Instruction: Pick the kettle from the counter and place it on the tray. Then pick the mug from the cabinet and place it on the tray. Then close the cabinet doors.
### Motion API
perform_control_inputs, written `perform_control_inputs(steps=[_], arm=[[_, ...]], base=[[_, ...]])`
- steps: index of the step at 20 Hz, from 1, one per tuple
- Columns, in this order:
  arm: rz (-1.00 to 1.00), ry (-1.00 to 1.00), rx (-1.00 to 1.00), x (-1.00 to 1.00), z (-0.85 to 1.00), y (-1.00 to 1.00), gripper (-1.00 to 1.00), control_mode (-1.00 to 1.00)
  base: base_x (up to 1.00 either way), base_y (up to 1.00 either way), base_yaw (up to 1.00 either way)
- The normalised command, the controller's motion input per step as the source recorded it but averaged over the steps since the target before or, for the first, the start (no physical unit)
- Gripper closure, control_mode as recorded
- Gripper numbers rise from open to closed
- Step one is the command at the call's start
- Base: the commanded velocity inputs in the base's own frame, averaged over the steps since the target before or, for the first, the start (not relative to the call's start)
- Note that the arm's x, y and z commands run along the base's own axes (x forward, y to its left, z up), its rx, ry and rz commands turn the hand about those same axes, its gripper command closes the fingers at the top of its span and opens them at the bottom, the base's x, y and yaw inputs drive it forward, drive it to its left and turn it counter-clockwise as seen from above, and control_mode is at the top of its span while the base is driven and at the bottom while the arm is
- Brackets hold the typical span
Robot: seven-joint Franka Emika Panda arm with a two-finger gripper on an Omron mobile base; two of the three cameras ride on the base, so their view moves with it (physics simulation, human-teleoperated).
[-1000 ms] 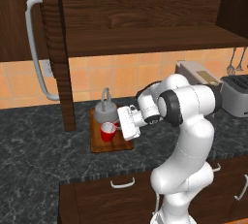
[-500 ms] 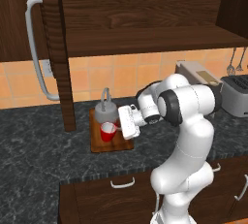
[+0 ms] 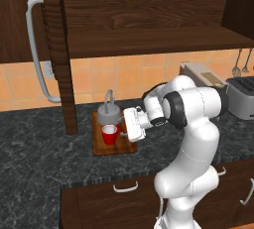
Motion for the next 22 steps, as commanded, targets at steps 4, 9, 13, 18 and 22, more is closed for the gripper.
perform_control_inputs(steps=[4,9,13,18,22], arm=[[0.00,0.00,0.00,-0.22,0.13,-0.22,-1.00,-1.00],[-0.04,-0.01,0.00,-0.62,0.29,-0.15,-1.00,-1.00],[-0.29,-0.07,0.00,-0.68,0.36,0.01,-1.00,-1.00],[-0.45,-0.04,0.00,-0.55,0.50,0.01,-1.00,-1.00],[-0.42,-0.01,0.00,-0.52,0.62,0.00,-1.00,-1.00]], base=[[0.00,0.00,0.00],[0.00,0.00,0.00],[0.00,0.00,0.00],[0.00,0.00,0.00],[0.00,0.00,0.00]])
